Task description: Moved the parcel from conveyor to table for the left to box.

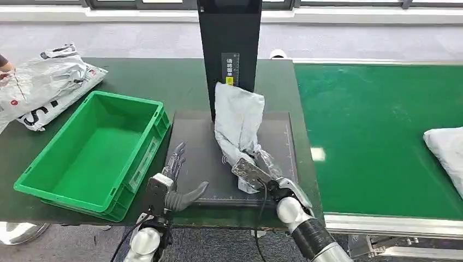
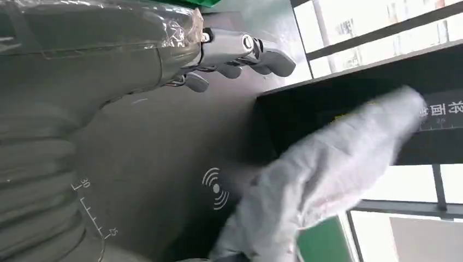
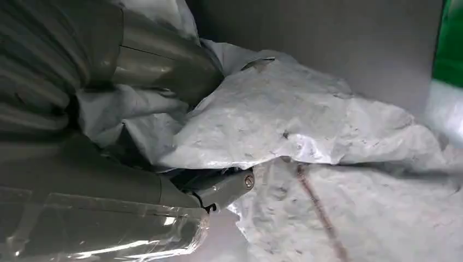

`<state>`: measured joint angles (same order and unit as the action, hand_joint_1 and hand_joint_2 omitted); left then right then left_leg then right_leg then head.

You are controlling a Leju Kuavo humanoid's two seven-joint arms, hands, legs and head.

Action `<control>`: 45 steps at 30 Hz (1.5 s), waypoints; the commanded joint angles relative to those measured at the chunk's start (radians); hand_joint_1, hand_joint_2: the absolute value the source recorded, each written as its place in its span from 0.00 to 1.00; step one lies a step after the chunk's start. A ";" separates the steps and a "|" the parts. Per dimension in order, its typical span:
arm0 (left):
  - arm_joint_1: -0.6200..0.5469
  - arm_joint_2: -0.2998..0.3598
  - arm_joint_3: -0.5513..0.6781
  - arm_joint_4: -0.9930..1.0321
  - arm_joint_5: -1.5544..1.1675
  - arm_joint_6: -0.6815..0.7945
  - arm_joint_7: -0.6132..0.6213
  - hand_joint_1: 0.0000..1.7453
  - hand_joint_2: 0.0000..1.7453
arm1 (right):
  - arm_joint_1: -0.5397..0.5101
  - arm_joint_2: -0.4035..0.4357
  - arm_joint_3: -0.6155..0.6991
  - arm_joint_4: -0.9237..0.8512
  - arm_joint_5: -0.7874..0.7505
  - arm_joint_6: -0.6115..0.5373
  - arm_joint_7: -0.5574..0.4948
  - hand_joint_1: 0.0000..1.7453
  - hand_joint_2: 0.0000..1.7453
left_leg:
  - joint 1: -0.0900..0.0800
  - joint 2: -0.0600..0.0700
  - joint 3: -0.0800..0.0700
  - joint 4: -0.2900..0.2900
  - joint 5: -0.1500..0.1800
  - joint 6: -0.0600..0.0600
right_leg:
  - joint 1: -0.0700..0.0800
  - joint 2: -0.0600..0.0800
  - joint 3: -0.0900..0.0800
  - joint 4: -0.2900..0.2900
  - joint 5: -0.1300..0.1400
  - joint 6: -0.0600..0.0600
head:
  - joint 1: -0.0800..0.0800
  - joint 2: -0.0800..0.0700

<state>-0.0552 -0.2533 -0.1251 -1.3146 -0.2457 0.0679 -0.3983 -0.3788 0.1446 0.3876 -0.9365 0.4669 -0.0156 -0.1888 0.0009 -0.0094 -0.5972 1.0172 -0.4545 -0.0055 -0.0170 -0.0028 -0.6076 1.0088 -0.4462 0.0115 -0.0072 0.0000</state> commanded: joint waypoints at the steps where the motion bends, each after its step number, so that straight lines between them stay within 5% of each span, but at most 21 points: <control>1: -0.029 0.021 -0.015 0.053 0.009 0.009 0.006 0.00 1.00 | -0.051 0.003 0.131 0.131 -0.012 0.015 0.001 1.00 1.00 | 0.001 0.002 0.005 -0.003 0.000 -0.001 | 0.001 0.002 0.004 -0.003 0.001 -0.001 | 0.000 0.000; 29: -0.024 0.023 -0.017 0.042 0.013 0.014 0.007 0.00 1.00 | -0.066 0.004 0.158 0.159 -0.033 0.028 0.006 1.00 1.00 | 0.000 0.001 0.002 -0.001 0.000 0.000 | 0.000 0.001 0.002 -0.001 0.000 -0.001 | 0.000 0.000; 30: -0.024 0.023 -0.017 0.040 0.013 0.014 0.007 0.00 1.00 | -0.070 0.006 0.166 0.172 -0.036 0.032 0.008 0.71 1.00 | 0.001 0.002 0.004 -0.002 0.000 -0.001 | 0.001 0.001 0.004 -0.003 0.001 -0.001 | 0.000 0.000; 31: -0.024 0.024 -0.018 0.039 0.013 0.013 0.007 0.00 1.00 | -0.075 0.008 0.174 0.185 -0.041 0.038 0.008 0.02 1.00 | 0.001 0.002 0.005 -0.003 0.000 -0.001 | 0.001 0.001 0.005 -0.004 0.001 -0.001 | 0.000 0.000; 38: -0.008 0.029 -0.016 0.028 0.016 0.017 0.007 0.00 1.00 | -0.096 -0.012 0.164 0.196 -0.075 0.008 0.003 0.00 1.00 | 0.001 0.002 0.005 -0.003 0.000 -0.001 | 0.001 0.002 0.005 -0.004 0.001 -0.001 | 0.000 0.000; 39: 0.013 0.028 -0.003 0.002 0.015 0.027 0.005 0.00 1.00 | -0.061 -0.069 0.090 0.032 -0.124 -0.086 -0.062 0.00 1.00 | 0.000 0.001 0.003 -0.002 0.000 0.000 | 0.000 0.001 0.003 -0.002 0.000 -0.001 | 0.000 0.000; 40: 0.022 0.026 0.003 -0.012 0.014 0.027 0.005 0.00 1.00 | -0.043 -0.107 0.074 -0.063 -0.137 -0.044 -0.025 0.00 1.00 | 0.001 0.000 0.003 -0.002 0.000 0.000 | 0.001 0.000 0.004 -0.002 0.000 -0.001 | 0.000 0.000; 45: 0.019 0.017 0.006 -0.020 0.001 0.020 0.009 0.00 1.00 | 0.010 -0.118 0.013 -0.184 -0.128 -0.015 0.012 0.00 1.00 | 0.001 -0.003 0.003 -0.001 0.000 0.000 | 0.001 -0.004 0.005 -0.003 -0.001 0.000 | 0.000 0.000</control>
<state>-0.0325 -0.2495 -0.1244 -1.3352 -0.2308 0.0919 -0.3971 -0.4114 0.1148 0.4894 -0.9198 0.3437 -0.0614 -0.2079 0.0006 -0.0096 -0.5965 1.0177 -0.4544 -0.0055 -0.0172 -0.0029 -0.6073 1.0087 -0.4461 0.0115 -0.0072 0.0000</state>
